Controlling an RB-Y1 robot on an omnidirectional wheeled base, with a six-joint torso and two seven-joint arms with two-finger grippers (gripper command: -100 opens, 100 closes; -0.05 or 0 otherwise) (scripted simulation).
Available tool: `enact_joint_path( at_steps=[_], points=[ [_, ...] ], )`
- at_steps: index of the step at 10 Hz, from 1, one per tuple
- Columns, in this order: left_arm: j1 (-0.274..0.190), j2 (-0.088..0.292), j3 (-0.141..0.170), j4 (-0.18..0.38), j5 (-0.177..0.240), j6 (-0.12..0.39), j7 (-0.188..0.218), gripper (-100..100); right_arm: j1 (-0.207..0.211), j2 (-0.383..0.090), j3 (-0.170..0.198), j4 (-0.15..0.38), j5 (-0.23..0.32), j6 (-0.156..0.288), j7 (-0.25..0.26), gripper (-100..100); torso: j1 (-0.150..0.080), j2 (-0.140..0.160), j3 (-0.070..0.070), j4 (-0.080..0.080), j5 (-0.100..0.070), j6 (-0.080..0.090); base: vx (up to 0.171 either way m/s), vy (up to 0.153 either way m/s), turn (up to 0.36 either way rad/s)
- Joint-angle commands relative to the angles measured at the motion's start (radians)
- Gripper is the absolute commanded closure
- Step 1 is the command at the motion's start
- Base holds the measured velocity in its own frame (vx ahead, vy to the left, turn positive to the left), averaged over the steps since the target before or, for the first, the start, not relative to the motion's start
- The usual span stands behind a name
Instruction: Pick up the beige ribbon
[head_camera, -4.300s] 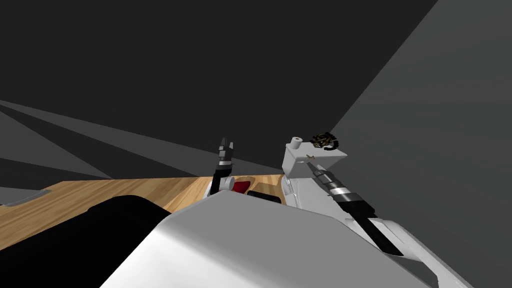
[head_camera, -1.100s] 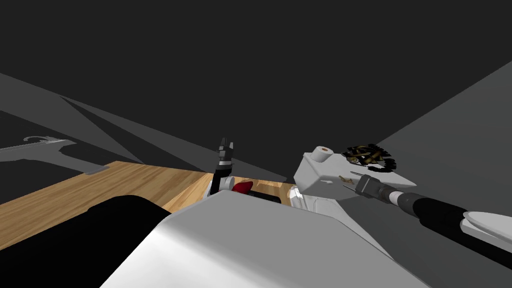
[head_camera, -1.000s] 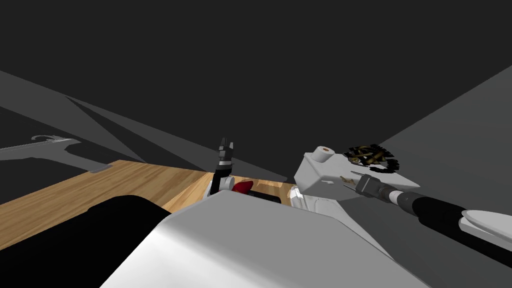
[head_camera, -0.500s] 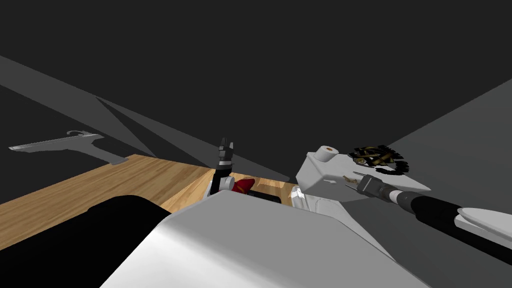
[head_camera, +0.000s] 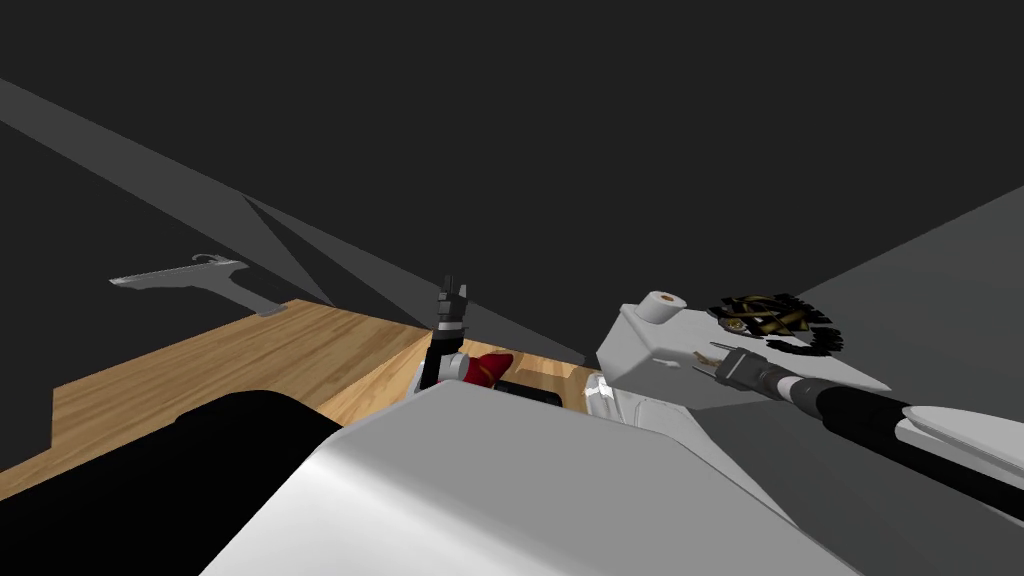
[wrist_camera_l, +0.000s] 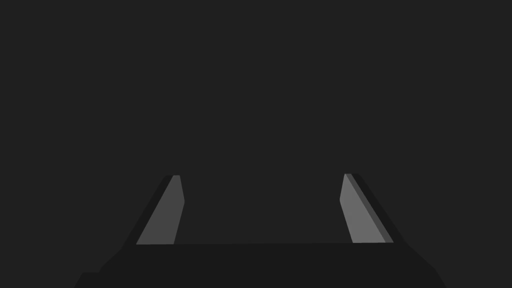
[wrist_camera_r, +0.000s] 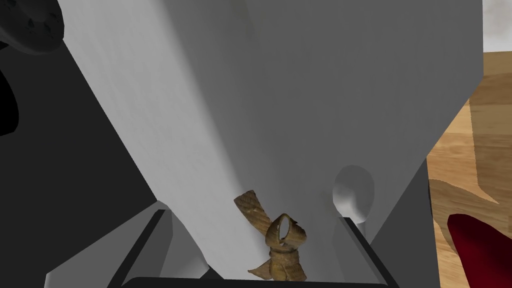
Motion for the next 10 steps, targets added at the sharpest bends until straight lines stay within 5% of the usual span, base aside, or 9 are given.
enact_joint_path(
  at_steps=[1,8,10],
  points=[
    [0.000,0.000,0.000,0.000,0.000,0.000,0.000,0,-0.028,0.001,0.016,0.032,-0.006,-0.005,0.002,-100,0.000,0.000,0.000,0.000,0.000,0.000,-0.060,0.008,0.062],
    [0.000,0.000,0.000,0.000,0.000,0.000,0.000,0,-0.234,0.024,0.159,0.244,-0.042,-0.053,0.028,-100,0.000,0.000,0.000,0.000,0.000,0.001,-0.067,0.016,0.094],
    [0.000,0.000,0.000,0.000,0.000,0.000,0.000,0,-0.226,0.022,0.151,0.241,-0.043,-0.052,0.029,-100,0.000,0.000,0.000,0.000,0.000,0.001,-0.044,0.006,0.030]
  ],
)
